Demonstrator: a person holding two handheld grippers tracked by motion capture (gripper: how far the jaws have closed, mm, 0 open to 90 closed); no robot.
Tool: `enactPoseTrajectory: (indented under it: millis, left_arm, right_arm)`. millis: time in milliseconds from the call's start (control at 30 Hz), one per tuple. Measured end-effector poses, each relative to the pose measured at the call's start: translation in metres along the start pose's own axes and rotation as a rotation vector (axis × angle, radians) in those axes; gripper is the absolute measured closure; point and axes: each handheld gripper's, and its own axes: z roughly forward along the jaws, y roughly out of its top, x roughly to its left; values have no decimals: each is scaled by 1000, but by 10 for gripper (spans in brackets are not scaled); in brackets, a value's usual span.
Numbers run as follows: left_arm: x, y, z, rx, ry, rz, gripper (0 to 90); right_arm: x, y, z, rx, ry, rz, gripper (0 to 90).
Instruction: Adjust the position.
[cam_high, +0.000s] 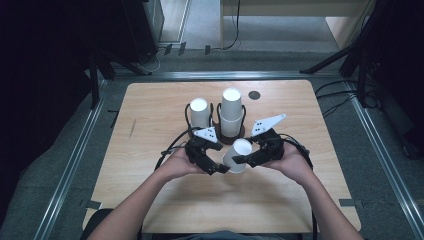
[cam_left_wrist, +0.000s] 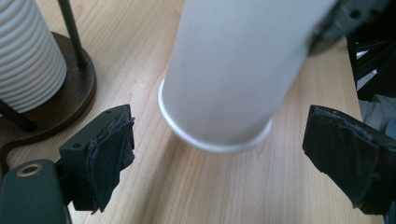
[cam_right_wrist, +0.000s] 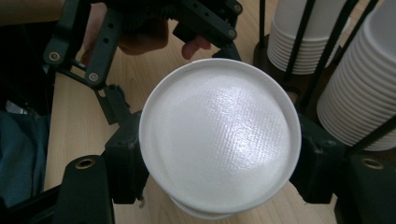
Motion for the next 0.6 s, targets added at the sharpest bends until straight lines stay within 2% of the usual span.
enactPoseTrajectory:
  millis: [167, 300, 533, 600]
  left_arm:
    - [-2, 1, 4, -9, -9, 14, 91]
    - [-3, 1, 7, -12, -8, 19, 92]
    - [-4, 1, 10, -18, -12, 24, 96]
    - [-4, 1, 9, -29, -13, 30, 136]
  right_arm:
    - [4, 5, 3, -22, 14, -6, 318]
    - [4, 7, 3, -35, 32, 14, 319]
    - [5, 9, 5, -49, 48, 22, 320]
    - [6, 9, 5, -53, 51, 20, 319]
